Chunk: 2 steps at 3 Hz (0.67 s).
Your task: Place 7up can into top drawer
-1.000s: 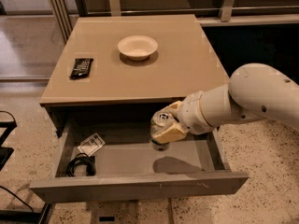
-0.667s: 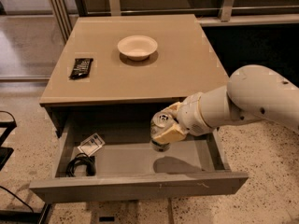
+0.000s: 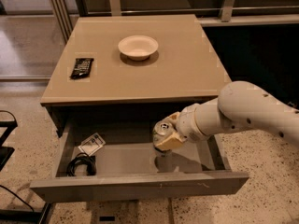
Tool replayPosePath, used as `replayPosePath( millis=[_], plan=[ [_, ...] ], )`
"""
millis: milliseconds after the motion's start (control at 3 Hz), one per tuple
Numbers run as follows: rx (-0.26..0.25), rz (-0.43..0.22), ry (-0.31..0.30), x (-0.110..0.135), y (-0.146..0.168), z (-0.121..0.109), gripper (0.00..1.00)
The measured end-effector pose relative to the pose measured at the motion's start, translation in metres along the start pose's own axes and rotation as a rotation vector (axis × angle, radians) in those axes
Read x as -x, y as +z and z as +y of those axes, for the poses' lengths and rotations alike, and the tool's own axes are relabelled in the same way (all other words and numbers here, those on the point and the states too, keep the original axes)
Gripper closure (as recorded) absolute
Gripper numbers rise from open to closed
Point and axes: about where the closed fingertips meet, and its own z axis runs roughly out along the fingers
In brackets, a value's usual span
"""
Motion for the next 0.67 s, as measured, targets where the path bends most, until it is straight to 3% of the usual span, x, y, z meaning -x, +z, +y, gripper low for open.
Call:
replayPosePath(
  millis=[667],
  plan=[
    [0.002,-0.022,0.018,-0.024,0.035,-0.008,1.00]
  ],
)
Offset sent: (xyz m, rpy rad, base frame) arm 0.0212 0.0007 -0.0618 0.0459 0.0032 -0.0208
